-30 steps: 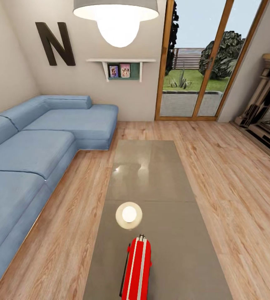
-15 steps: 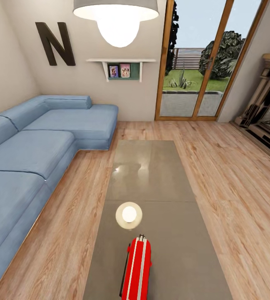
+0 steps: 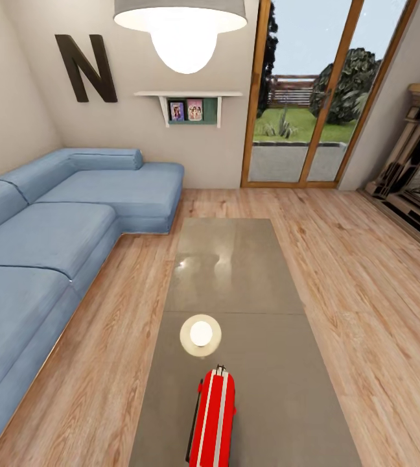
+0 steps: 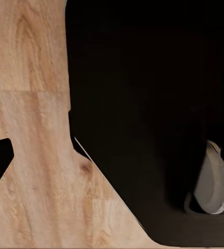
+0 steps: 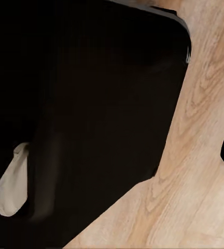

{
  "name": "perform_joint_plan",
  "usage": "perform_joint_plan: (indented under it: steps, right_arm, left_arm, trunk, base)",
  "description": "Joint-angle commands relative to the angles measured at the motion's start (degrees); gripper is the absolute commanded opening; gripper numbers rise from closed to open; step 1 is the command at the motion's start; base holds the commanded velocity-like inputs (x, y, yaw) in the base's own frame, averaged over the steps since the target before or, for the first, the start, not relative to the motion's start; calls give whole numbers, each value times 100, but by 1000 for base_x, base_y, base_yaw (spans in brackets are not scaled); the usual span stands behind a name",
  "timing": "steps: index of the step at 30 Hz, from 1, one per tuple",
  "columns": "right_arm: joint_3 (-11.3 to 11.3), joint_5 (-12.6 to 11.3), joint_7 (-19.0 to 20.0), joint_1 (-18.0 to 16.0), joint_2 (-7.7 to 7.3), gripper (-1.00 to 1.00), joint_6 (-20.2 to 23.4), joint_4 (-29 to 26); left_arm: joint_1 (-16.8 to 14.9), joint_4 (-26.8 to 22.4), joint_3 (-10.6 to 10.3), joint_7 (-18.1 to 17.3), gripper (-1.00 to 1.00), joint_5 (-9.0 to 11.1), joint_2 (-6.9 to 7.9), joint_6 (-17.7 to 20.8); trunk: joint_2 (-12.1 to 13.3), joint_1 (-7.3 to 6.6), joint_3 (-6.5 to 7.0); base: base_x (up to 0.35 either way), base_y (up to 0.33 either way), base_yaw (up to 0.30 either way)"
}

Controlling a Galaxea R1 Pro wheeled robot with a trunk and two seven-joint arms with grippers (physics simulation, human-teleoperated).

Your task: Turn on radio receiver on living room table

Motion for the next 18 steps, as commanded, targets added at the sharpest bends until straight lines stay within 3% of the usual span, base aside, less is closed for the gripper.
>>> perform_joint_plan:
  steps: [1,5,14,18]
  right_arm:
    - [1,0,-17,1,-22,100,16,-148]
    - [7,-3,-106,1,-210,100,387,-1083]
    - [-9,-4,-166,1,-271,100,645,-1412]
    - [-27,-4,-374,1,-349,100,706,-2135]
  left_arm:
    - [1,-114,-2,-3,100,0,5,11]
    - [1,-766,-2,-11,100,3,19,47]
    - [1,-1038,-3,-16,100,17,25,51]
    - [1,-1784,-4,-20,100,103,40,175]
  trunk:
    - [0,0,0]
    - [0,0,0]
    - [0,0,0]
    - [0,0,0]
  base:
    - [0,0,0]
    - [0,0,0]
    - [0,0,0]
    - [0,0,0]
